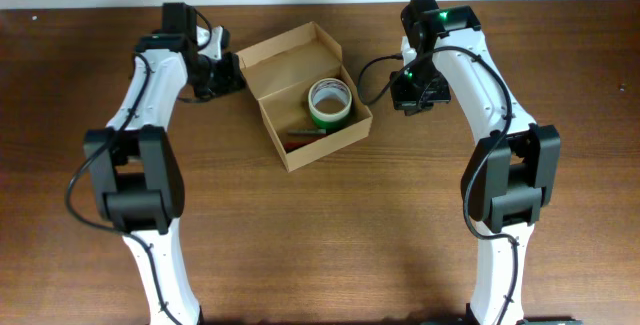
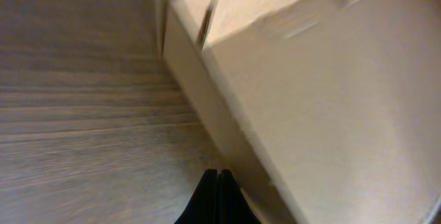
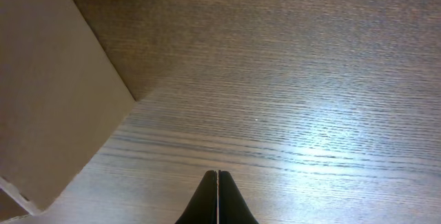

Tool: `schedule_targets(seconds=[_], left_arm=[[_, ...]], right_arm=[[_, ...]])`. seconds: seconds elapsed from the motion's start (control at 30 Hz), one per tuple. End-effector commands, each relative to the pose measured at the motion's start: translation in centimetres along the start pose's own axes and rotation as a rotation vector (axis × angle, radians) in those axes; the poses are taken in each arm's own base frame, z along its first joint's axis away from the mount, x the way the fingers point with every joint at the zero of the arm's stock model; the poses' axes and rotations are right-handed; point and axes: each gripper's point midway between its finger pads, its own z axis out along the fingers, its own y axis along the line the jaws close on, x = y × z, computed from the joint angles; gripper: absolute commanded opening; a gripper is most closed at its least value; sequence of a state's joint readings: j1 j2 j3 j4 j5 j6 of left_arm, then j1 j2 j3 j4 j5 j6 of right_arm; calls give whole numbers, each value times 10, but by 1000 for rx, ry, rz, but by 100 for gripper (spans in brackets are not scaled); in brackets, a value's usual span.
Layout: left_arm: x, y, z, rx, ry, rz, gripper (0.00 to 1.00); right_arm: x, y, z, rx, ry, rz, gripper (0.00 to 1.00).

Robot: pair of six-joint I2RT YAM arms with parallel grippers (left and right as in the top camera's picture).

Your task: Pack container

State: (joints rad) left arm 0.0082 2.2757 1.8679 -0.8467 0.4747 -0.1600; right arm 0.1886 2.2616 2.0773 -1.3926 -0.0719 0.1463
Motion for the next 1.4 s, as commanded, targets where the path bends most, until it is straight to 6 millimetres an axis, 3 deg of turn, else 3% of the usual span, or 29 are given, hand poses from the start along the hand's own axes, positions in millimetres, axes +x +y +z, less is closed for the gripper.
schedule_targets(seconds=[0.0,0.23,0.57,0.87,1.0,1.17,1.37], left_arm=[[16,0,27,45,69,-45,2],[5,-2,31,54,27,-42,2],[-7,-4,31,64,-18,-41,2],[-10,-6,31,74,-29,-41,2],[-8,-6,31,74,-23,-45,2],[-14,12,22,64,-42,-77,2],[-23,25,13,88,-74,-99,2]], right_arm=[[2,8,5,-39,18,-32,4],[6,27,6,-66,25,-82,4],[24,94,12,-127,39,-283,4],[38,127,15,-121,46,-370,4],[33,120,14,-123,36,-349,4],[19,91,12,-125,27,-270,4],[-11,63,5,-239,-42,-108,4]])
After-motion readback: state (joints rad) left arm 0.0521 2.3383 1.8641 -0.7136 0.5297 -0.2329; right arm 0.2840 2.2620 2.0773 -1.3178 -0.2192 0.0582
